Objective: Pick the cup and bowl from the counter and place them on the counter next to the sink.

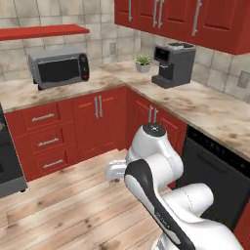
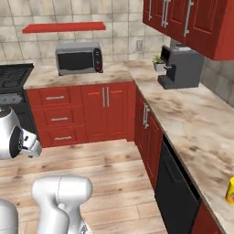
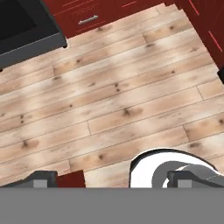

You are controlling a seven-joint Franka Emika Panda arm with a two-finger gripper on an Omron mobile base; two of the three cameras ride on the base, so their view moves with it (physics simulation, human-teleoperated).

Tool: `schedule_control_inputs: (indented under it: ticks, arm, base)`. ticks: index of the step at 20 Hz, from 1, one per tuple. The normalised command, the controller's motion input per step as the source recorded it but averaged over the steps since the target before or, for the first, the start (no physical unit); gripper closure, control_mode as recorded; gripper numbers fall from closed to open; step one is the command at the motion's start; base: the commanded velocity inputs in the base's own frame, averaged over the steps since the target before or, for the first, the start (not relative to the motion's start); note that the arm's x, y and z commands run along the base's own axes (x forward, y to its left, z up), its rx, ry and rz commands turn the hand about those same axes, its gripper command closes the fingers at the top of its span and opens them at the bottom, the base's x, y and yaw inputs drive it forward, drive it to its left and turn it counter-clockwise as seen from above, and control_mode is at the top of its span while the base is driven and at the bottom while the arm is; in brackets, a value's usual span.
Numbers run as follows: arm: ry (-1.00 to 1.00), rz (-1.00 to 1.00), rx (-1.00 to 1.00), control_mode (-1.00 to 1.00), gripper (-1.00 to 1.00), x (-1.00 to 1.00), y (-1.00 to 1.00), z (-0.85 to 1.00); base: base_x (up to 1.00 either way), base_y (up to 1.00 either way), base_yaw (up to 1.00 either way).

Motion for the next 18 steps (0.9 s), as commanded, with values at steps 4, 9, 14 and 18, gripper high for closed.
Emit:
schedule_control_inputs:
  ticks: [4, 9, 14, 18]
  arm:
    - [0.0, 0.0, 0.0, 1.0, -1.0, 0.0, 0.0, 0.0]
    - [0.0, 0.0, 0.0, 1.0, -1.0, 0.0, 0.0, 0.0]
    - [0.0, 0.0, 0.0, 1.0, -1.0, 0.0, 0.0, 0.0]
    - [0.0, 0.0, 0.0, 1.0, -1.0, 0.0, 0.0, 0.0]
  base:
    - [0.89, 0.0, 0.58]
    - [1.0, 0.0, 0.03]
    - [1.0, 0.16, -0.02]
    - [1.0, 0.34, -0.06]
